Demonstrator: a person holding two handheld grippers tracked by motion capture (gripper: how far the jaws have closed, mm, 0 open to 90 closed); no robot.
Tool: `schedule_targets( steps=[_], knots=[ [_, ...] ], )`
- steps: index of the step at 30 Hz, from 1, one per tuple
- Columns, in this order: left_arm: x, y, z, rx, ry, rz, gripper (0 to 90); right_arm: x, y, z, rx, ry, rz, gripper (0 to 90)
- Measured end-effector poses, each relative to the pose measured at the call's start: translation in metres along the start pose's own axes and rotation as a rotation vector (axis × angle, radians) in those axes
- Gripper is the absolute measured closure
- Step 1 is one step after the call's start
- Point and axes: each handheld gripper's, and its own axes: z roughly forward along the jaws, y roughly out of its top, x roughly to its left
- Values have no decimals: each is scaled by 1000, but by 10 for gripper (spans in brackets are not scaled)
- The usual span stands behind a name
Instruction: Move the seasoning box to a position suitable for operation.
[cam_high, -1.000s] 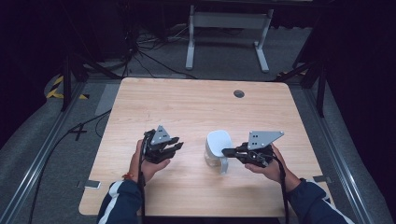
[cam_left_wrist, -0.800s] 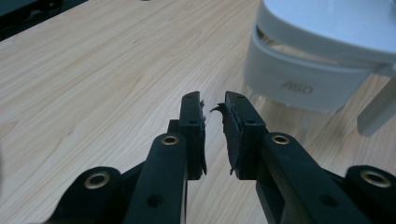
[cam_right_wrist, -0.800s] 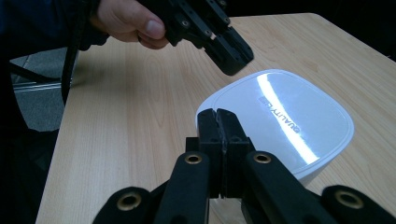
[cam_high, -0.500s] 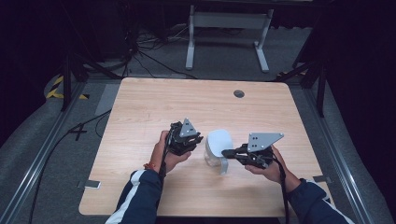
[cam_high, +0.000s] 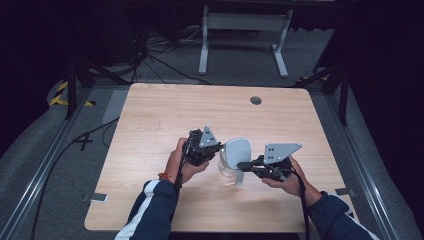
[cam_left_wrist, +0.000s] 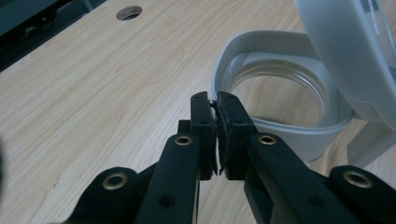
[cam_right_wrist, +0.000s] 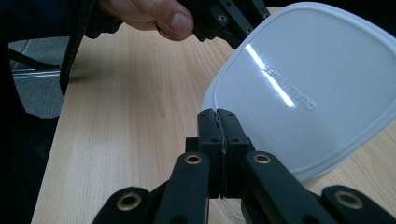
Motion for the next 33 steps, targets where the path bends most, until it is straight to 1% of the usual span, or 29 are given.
schedule_targets(
  steps=[1, 6, 7, 8, 14, 15, 17, 19, 20, 22, 23, 24, 26, 28, 29, 30, 33],
  knots=[
    [0, 0, -1, -5, 0, 2, 888, 0, 0, 0, 0, 0, 0, 900],
    [-2, 3, -2, -6, -2, 15, 894, 0, 0, 0, 3, 2, 1, 900],
    [-3, 4, -3, -9, -3, 22, 894, 0, 0, 0, 3, 2, 1, 900],
    [-4, 7, -4, -22, -2, 20, 895, 0, 0, 0, 2, 6, 2, 900],
    [-8, 17, -11, -45, -5, 45, 895, 0, -1, -1, 8, 3, 2, 900],
    [-8, 18, -13, -38, -4, 54, 895, 0, -2, -1, 9, 3, 3, 900],
    [-9, 19, -14, -51, -5, 54, 894, -1, -2, -1, 5, 1, 3, 900],
    [-9, 21, -16, -51, -9, 50, 894, -1, -2, -1, 6, 4, 5, 900],
    [-10, 22, -16, -62, -11, 53, 894, -1, -2, -1, 8, 5, 5, 900],
    [-10, 23, -18, -67, -13, 57, 894, -1, -3, -1, 10, 1, 6, 900],
    [-12, 26, -20, -71, -20, 64, 894, -1, -3, -1, 15, -2, 2, 900],
    [-13, 27, -20, -79, -18, 64, 894, -1, -3, -2, 16, -3, 4, 900],
    [-16, 31, -23, -78, -26, 83, 894, -1, -3, -3, 13, -3, 7, 900],
    [-17, 34, -24, -80, -24, 95, 893, -1, -4, -3, 11, -4, 8, 900],
    [-19, 34, -24, -83, -26, 92, 893, -1, -4, -4, 11, -4, 9, 900],
    [-20, 36, -25, -81, -24, 100, 893, -1, -4, -4, 11, -5, 8, 900],
    [-22, 37, -25, -88, -34, 97, 892, -1, -4, -6, 8, -5, 12, 900]
  ],
)
